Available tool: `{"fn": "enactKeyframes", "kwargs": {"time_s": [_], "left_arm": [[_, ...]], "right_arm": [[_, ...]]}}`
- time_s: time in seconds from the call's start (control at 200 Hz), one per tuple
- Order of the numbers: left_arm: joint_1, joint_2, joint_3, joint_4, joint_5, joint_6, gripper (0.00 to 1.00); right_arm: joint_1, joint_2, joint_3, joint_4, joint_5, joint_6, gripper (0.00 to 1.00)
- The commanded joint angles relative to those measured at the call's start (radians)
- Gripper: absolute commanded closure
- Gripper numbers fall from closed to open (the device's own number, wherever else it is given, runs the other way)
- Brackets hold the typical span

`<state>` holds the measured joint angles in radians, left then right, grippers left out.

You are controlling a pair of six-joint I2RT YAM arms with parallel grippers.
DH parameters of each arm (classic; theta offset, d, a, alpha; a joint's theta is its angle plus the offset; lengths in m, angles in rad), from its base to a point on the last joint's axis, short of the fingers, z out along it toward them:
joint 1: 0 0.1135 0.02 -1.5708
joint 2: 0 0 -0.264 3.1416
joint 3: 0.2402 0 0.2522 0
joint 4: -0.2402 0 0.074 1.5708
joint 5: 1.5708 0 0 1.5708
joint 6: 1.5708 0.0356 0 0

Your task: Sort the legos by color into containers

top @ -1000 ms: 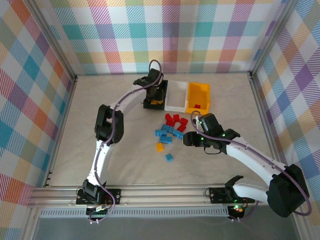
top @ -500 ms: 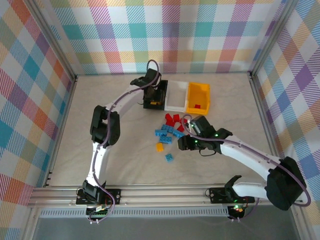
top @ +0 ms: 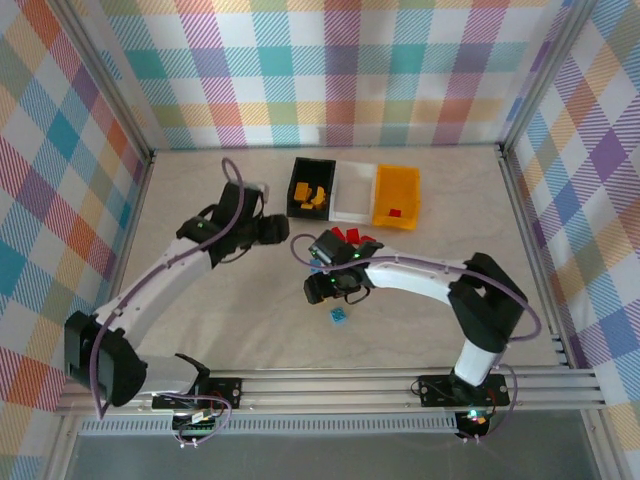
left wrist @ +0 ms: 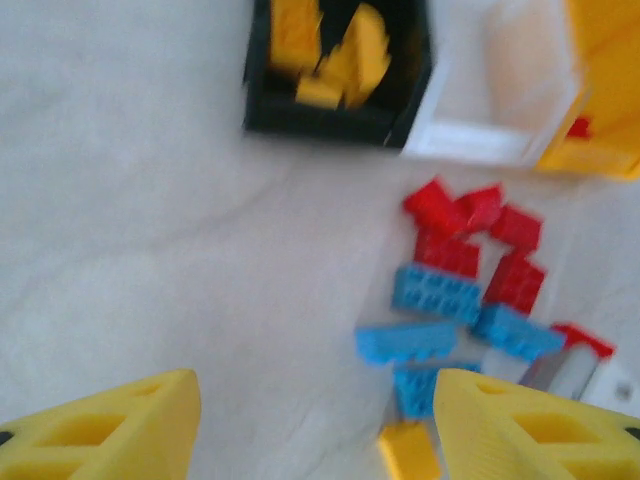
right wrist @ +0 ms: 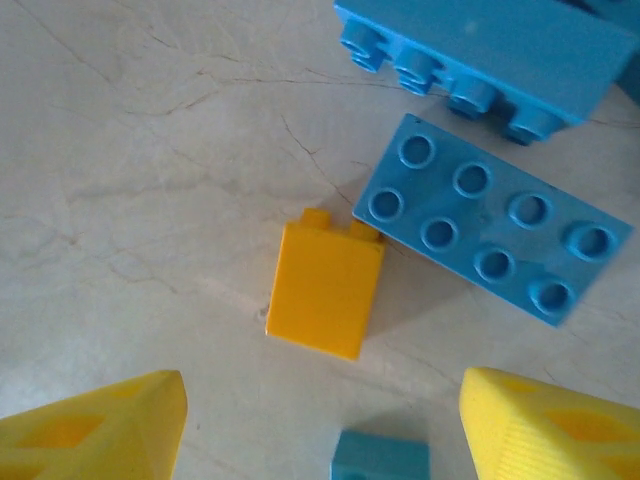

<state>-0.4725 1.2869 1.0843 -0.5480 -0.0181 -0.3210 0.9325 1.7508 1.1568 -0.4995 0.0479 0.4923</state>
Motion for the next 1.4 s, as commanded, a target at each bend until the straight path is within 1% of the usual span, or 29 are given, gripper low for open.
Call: {"fn": "enactKeyframes", "kwargs": {"time_s": [0.0,0.06,0.31,0.47,0.75,0.88,0.95,1.05,1.21,1.395], "left_arm": [[0.007,-0.113,-0.099,-0.007,-0.014,-0.058,0.35],[0.007,-0.172,-0.146,-0.008,-0.017,-0.072,0.31],[0.007,-0.316,-0.253,-0.043,-0.051,-0.078,0.29],[0.006,-0.340,-0.270,-0.061,-0.057,-0.066,0.29],[0.006,-0.359,-0.278,-0.078,-0.063,-0.040,0.27],[0.006,-0.361,-0.284,-0.075,-0.063,-0.039,0.26],[0.007,-0.361,-0.285,-0.075,-0.060,-0.037,0.26],[0.006,-0.363,-0.287,-0.075,-0.060,-0.037,0.26],[0.007,-0.366,-0.285,-0.077,-0.059,-0.038,0.26],[0.007,-0.379,-0.284,-0.079,-0.071,-0.041,0.26]], "right_arm": [[0.014,0.054,0.041,-0.038,0.052,0.043,0.27],[0.015,0.083,0.058,-0.037,0.064,0.052,0.27],[0.020,0.180,0.122,-0.038,0.103,0.057,0.30],[0.030,0.237,0.178,-0.062,0.134,0.065,0.32],[0.061,0.297,0.247,-0.129,0.193,0.064,0.42],[0.074,0.290,0.244,-0.135,0.211,0.068,0.53],[0.081,0.283,0.244,-0.141,0.220,0.072,0.56],[0.088,0.263,0.240,-0.150,0.237,0.077,0.63],[0.095,0.211,0.229,-0.169,0.245,0.084,0.63],[0.094,0.101,0.211,-0.178,0.243,0.084,0.63]]}}
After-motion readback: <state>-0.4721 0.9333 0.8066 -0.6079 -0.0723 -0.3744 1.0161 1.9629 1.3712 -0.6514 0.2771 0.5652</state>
